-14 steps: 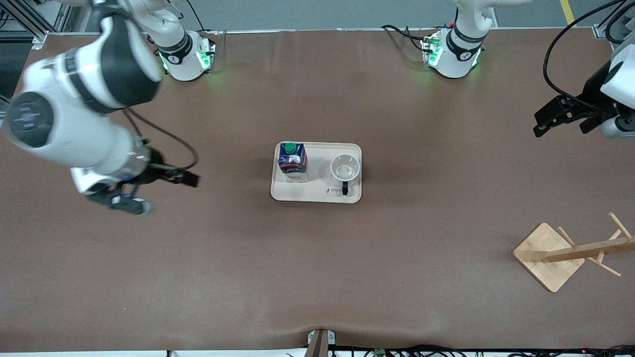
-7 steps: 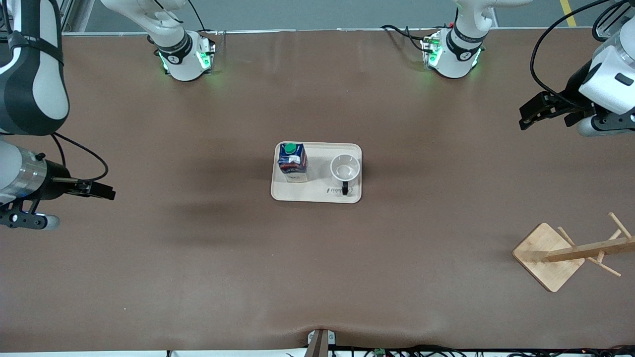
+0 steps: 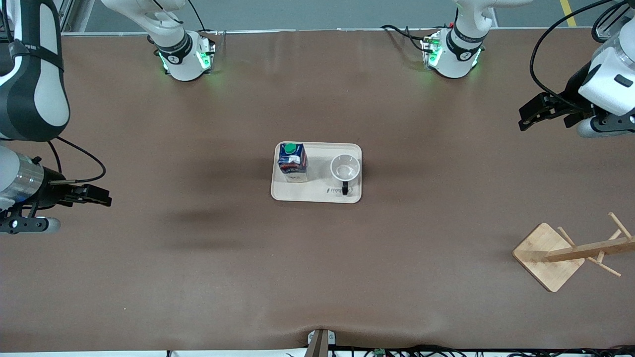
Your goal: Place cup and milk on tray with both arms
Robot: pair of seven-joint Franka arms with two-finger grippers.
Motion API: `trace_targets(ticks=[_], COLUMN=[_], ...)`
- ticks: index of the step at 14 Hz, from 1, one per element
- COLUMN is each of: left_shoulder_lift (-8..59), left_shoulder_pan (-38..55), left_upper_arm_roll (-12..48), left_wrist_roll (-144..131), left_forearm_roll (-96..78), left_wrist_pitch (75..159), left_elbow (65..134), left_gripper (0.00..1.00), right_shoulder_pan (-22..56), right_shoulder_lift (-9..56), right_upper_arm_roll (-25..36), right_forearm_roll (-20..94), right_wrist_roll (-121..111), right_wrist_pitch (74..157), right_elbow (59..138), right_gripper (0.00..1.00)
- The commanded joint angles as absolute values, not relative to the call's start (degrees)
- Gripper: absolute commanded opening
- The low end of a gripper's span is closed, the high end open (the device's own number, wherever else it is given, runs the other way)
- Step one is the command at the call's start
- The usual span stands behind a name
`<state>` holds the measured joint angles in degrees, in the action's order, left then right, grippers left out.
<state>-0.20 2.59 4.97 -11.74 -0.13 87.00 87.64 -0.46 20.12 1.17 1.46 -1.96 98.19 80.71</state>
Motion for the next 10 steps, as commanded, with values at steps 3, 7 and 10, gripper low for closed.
trace_targets(ticks=[3, 7, 10], left_shoulder_lift=[0.4, 0.9, 0.9], left_shoulder_pan=[2.1, 2.1, 2.2], left_upper_arm_roll=[5.2, 5.2, 5.1], left_wrist_roll=[-12.4, -12.4, -12.5], left_forearm_roll=[0.3, 0.5, 0.5], left_wrist_pitch=[86.0, 86.0, 86.0], left_elbow=[86.0, 86.1, 86.0], left_gripper=[1.00, 1.00, 1.00], right_shoulder_pan=[-1.0, 0.8, 0.3], right_shoulder_lift=[12.5, 0.0, -7.0], right_upper_arm_roll=[0.1, -0.2, 0.0], right_forearm_roll=[-0.3, -3.3, -3.3], right_wrist_roll=[-1.1, 2.2, 2.3], right_wrist_pitch=[95.9, 101.9, 102.7], right_elbow=[83.5, 97.4, 103.1], right_gripper=[1.00, 1.00, 1.00])
